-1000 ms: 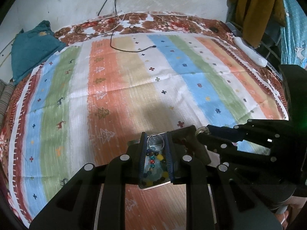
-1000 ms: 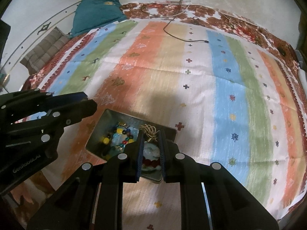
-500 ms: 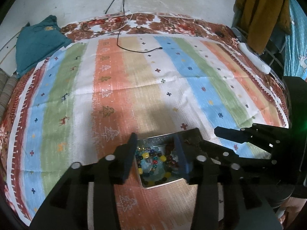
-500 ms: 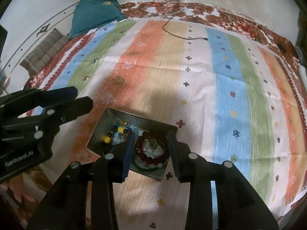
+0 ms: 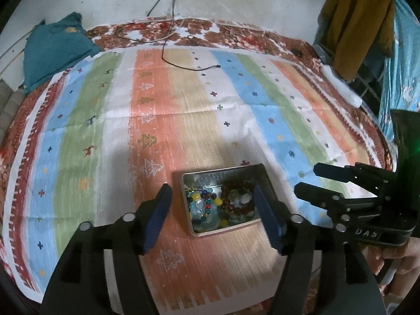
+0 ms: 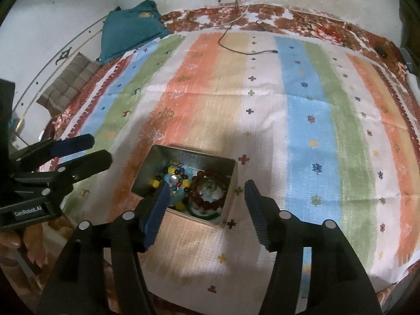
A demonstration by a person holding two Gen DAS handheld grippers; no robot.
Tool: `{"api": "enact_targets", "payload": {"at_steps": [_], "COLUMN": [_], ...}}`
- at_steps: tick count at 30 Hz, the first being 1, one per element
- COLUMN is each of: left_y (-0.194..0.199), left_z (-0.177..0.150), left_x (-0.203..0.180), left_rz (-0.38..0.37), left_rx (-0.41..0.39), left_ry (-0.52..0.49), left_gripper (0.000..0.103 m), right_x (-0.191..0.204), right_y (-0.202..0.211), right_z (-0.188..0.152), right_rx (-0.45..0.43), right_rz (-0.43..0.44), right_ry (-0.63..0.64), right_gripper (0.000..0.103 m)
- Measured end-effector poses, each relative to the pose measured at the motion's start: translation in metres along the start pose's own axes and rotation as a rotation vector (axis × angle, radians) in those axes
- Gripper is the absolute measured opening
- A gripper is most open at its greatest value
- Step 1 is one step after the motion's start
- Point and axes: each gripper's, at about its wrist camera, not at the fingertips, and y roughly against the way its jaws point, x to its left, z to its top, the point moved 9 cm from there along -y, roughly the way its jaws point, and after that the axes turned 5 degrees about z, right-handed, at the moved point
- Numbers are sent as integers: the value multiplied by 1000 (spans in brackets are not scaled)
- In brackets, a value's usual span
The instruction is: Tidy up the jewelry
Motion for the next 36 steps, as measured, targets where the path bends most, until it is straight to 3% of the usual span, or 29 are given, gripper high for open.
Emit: {"api": "enact_targets", "payload": {"at_steps": [4,12,17,24,36], "left_y": [7,18,29,42,46], "left_z": [-6,-23,-28,-35,-44], "left_x": [4,-7,-5,-9,-14], "left_rz": [-13,-16,32,26,73], "left_rx": [-5,-17,-66,-106,-134], "left_ry": [23,-25,-39,-49,-87], "left_gripper": [73,84,87,97,97], "right_x": [2,5,10,17,20], "right_y": [11,25,33,48,59], "right_z": [-6,-20,-28,-37,-43], "right_rx": [-19,-46,-70,-121,-169], "right_rz": [-10,-25,-8,-30,-40], "right_ry": [15,41,63,104,116], "right_gripper": [68,74,84,94,96]}}
